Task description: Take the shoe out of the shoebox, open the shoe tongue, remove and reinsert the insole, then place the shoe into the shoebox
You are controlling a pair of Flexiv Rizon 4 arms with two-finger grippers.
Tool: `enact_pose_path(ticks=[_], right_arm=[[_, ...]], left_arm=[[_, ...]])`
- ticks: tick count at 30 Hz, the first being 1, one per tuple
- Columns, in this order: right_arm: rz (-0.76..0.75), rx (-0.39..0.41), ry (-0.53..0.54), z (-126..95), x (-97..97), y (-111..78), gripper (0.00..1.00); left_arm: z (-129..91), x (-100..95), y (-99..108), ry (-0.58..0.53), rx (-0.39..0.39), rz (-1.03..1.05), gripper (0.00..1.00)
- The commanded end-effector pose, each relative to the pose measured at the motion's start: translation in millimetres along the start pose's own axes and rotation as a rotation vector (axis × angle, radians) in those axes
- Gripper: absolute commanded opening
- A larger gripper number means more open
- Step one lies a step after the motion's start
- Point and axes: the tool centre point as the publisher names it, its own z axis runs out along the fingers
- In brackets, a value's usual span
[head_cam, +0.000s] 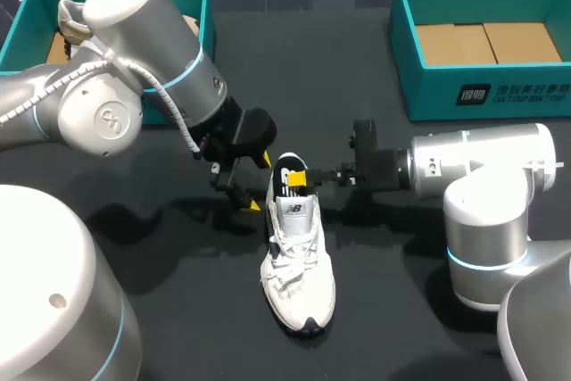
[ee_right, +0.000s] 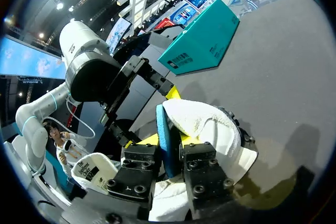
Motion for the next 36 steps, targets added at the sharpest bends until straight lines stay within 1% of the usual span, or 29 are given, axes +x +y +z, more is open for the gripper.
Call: enact_pose_path(ticks=[1, 7, 9, 12, 17, 19, 21, 22, 23, 25, 26, 32, 36], right_arm=[[0.021, 0.024, -0.019, 7.9, -4.6, -10.9, 0.00], [0.059, 0.053, -0.061, 6.3, 6.6, -33.9, 0.00], [0.077, 0.075, -0.078, 6.6, 11.2, -41.7, 0.00], [0.095, 0.103, -0.098, 6.8, 16.8, -48.3, 0.00], [0.102, 0.147, -0.116, 8.4, 22.3, -50.2, 0.00], [0.097, 0.145, -0.121, 8.9, 22.6, -47.3, 0.00], [0.081, 0.121, -0.125, 7.5, 22.3, -41.4, 0.00], [0.071, 0.112, -0.127, 6.9, 22.3, -38.5, 0.23], [0.059, 0.103, -0.127, 6.5, 22.4, -35.6, 0.29], [0.034, 0.084, -0.127, 5.7, 22.8, -30.1, 0.33], [0.017, 0.076, -0.127, 5.6, 23.1, -26.7, 0.40], [-0.051, 0.036, -0.120, 4.7, 24.8, -14.7, 0.42], [-0.082, 0.011, -0.124, 2.2, 24.0, -9.1, 0.47]], left_arm=[[0.2, -0.2, 0.0, 0.001, -0.001, 0.001, 1.00], [0.2, -0.2, 0.0, 0.001, -0.001, 0.001, 1.00], [0.2, -0.2, 0.0, 0.001, -0.001, 0.001, 1.00], [0.2, -0.2, 0.0, 0.001, -0.001, 0.001, 1.00], [0.2, -0.2, 0.0, 0.001, -0.001, 0.001, 1.00], [0.2, -0.2, 0.0, 0.001, -0.001, 0.001, 1.00], [0.2, -0.2, 0.0, 0.001, -0.001, 0.001, 1.00], [0.2, -0.2, 0.0, 0.001, -0.001, 0.001, 1.00], [0.2, -0.2, 0.0, 0.001, -0.001, 0.001, 1.00], [0.2, -0.2, 0.0, 0.001, -0.001, 0.001, 1.00], [0.2, -0.2, 0.0, 0.001, -0.001, 0.001, 1.00], [0.2, -0.2, 0.0, 0.001, -0.001, 0.001, 1.00], [0.2, -0.2, 0.0, 0.001, -0.001, 0.001, 1.00]])
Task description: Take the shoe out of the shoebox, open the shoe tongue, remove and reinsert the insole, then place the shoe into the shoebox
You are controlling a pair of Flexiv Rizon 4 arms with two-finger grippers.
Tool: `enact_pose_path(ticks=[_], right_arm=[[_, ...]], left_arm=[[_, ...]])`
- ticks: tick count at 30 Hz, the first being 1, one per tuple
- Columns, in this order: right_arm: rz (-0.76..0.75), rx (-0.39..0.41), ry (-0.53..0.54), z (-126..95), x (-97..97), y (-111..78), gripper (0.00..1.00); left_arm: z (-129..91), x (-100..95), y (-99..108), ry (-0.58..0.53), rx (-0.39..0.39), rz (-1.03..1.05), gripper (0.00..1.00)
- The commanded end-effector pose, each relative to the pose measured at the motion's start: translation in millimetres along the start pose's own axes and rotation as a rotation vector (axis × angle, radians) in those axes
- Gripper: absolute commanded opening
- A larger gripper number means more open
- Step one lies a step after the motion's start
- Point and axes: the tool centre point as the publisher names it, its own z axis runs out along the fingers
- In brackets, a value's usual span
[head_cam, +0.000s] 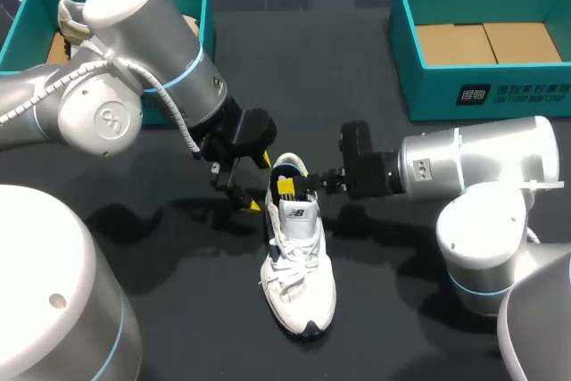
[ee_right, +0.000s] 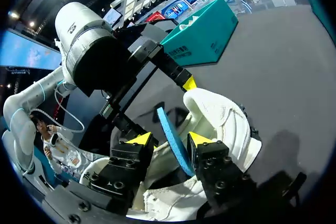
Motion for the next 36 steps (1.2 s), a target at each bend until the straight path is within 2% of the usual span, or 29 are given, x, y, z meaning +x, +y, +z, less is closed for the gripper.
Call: enact_pose_path(ticks=[1, 3, 4, 5, 7, 15, 16, 17, 18, 24, 30, 34, 36], right_arm=[[-0.014, -0.029, 0.002, -1.3, -1.3, -0.4, 0.47], [-0.028, -0.048, -0.006, -3.7, -3.1, 1.7, 0.52], [-0.033, -0.056, -0.010, -5.1, -4.2, 2.4, 0.58], [-0.037, -0.062, -0.015, -5.7, -4.7, 2.8, 0.69], [-0.043, -0.071, -0.019, -7.4, -6.4, 3.8, 0.72], [-0.018, -0.043, -0.026, -1.2, -20.8, 3.3, 0.38], [-0.014, -0.039, -0.024, 0.0, -22.6, 2.8, 0.29], [-0.007, -0.033, -0.027, 1.3, -24.5, 2.2, 0.09], [-0.001, -0.024, -0.032, 2.4, -25.9, 1.4, 0.00], [0.050, 0.021, -0.051, 5.0, -26.9, -11.4, 0.00], [0.117, 0.088, -0.112, 1.5, -17.1, -32.1, 0.00], [0.130, 0.129, -0.142, 0.9, -9.1, -36.3, 0.00], [0.123, 0.125, -0.152, -0.1, -6.4, -35.2, 0.00]], left_arm=[[0.2, -0.2, 0.0, 0.001, -0.001, 0.001, 1.00], [0.2, -0.2, 0.0, 0.001, -0.001, 0.001, 1.00], [0.2, -0.2, 0.0, 0.001, -0.001, 0.001, 1.00], [0.2, -0.2, 0.0, 0.001, -0.001, 0.001, 1.00], [0.2, -0.2, 0.0, 0.001, -0.001, 0.001, 1.00], [0.2, -0.2, 0.0, 0.001, -0.001, 0.001, 1.00], [0.2, -0.2, 0.0, 0.001, -0.001, 0.001, 1.00], [0.2, -0.2, 0.0, 0.001, -0.001, 0.001, 1.00], [0.2, -0.2, 0.0, 0.001, -0.001, 0.001, 1.00], [0.2, -0.2, 0.0, 0.001, -0.001, 0.001, 1.00], [0.2, -0.2, 0.0, 0.001, -0.001, 0.001, 1.00], [0.2, -0.2, 0.0, 0.001, -0.001, 0.001, 1.00], [0.2, -0.2, 0.0, 0.001, -0.001, 0.001, 1.00]])
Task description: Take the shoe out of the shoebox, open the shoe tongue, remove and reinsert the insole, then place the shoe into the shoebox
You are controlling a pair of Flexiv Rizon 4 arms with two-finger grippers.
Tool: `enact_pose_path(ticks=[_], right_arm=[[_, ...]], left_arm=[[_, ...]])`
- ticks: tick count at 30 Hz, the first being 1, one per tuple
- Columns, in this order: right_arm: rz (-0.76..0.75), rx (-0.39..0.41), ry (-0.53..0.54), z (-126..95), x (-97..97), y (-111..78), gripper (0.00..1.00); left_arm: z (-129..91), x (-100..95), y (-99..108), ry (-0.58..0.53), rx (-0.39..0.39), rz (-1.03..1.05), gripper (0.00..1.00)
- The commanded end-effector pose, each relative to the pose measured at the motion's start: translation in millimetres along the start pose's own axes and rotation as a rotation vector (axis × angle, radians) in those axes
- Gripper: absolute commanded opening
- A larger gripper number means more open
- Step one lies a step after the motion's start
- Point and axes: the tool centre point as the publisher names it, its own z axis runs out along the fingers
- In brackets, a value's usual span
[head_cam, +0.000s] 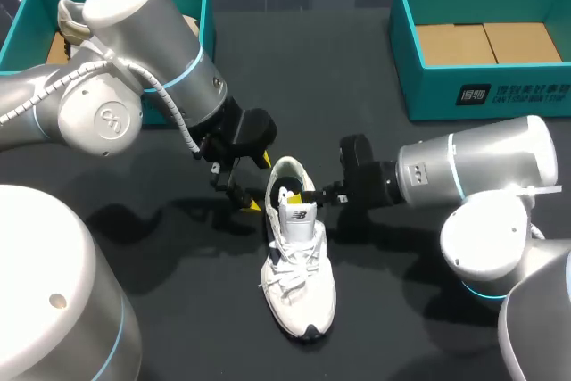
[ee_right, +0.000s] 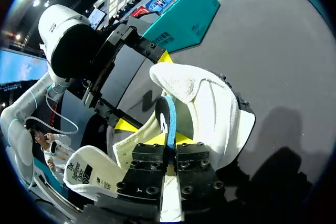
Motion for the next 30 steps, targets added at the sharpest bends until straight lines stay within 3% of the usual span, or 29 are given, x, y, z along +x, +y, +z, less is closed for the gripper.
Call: enact_pose_path(ticks=[1, 3, 5, 6, 10, 19, 30], right_arm=[[-0.009, 0.012, -0.077, -2.3, 8.2, -1.5, 0.00], [-0.026, -0.015, -0.081, -4.7, 9.1, 3.2, 0.00], [-0.038, -0.031, -0.082, -6.3, 9.5, 7.2, 0.31], [-0.045, -0.040, -0.083, -6.9, 9.6, 9.3, 0.38], [-0.074, -0.070, -0.076, -8.7, 8.6, 17.7, 0.52], [-0.100, -0.095, -0.065, -9.2, 5.6, 27.6, 0.49], [-0.081, -0.110, -0.084, -19.7, -5.8, 25.2, 0.49]], left_arm=[[0.2, -0.3, 0.0, 0.001, -0.001, 0.001, 1.00], [0.2, -0.3, 0.0, 0.001, -0.001, 0.001, 1.00], [0.2, -0.3, 0.0, 0.001, -0.001, 0.001, 1.00], [0.2, -0.3, 0.0, 0.001, -0.001, 0.001, 1.00], [0.2, -0.3, 0.0, 0.001, -0.001, 0.001, 1.00], [1.4, -1.5, -0.8, 0.000, -0.009, 0.000, 1.00], [3.3, -2.3, -4.1, 0.003, -0.018, 0.021, 1.00]])
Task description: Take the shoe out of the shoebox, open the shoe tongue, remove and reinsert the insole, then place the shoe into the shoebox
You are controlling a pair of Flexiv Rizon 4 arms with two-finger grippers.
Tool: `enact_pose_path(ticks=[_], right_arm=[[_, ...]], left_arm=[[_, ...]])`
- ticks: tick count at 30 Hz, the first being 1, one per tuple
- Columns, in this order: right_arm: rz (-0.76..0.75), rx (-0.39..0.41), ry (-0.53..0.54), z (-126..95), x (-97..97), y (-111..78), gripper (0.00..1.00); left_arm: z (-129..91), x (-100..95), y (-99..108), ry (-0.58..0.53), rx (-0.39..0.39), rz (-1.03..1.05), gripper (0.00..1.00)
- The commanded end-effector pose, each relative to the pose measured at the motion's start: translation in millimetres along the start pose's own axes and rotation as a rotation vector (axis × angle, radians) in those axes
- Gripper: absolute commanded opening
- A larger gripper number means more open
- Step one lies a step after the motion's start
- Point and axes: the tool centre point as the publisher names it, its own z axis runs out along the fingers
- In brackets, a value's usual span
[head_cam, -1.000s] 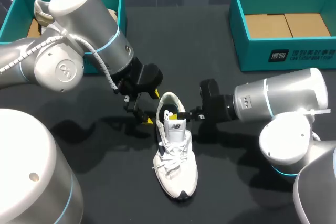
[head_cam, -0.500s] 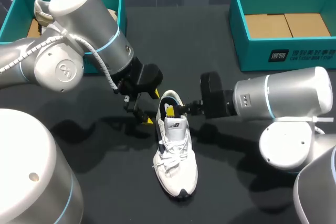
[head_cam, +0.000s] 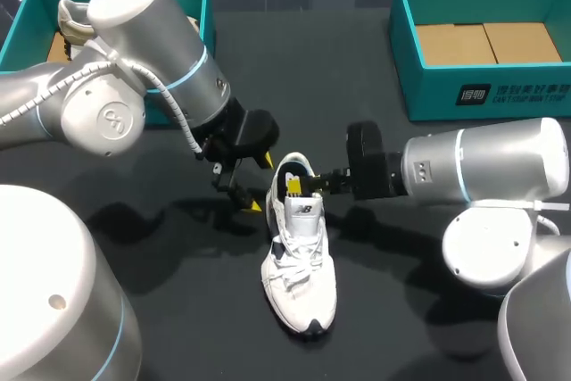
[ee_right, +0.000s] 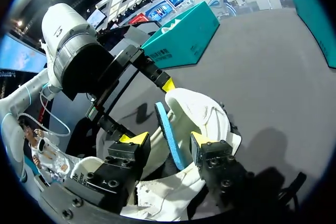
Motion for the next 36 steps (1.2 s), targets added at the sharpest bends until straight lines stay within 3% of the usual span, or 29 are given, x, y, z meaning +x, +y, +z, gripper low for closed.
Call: enact_pose_path(ticks=[1, 16, 36], right_arm=[[0.002, -0.002, -0.006, -4.3, -2.8, -3.5, 0.49], [-0.033, 0.003, 0.009, -5.9, 5.6, 5.1, 0.49], [0.044, 0.074, -0.005, -48.8, -13.9, 8.0, 0.48]], left_arm=[[1.6, -2.2, -2.6, 0.006, -0.007, 0.002, 1.00], [4.9, -7.9, -5.3, 0.014, -0.027, -0.019, 1.00], [7.9, -8.5, -16.0, 0.007, -0.092, 0.013, 1.00]])
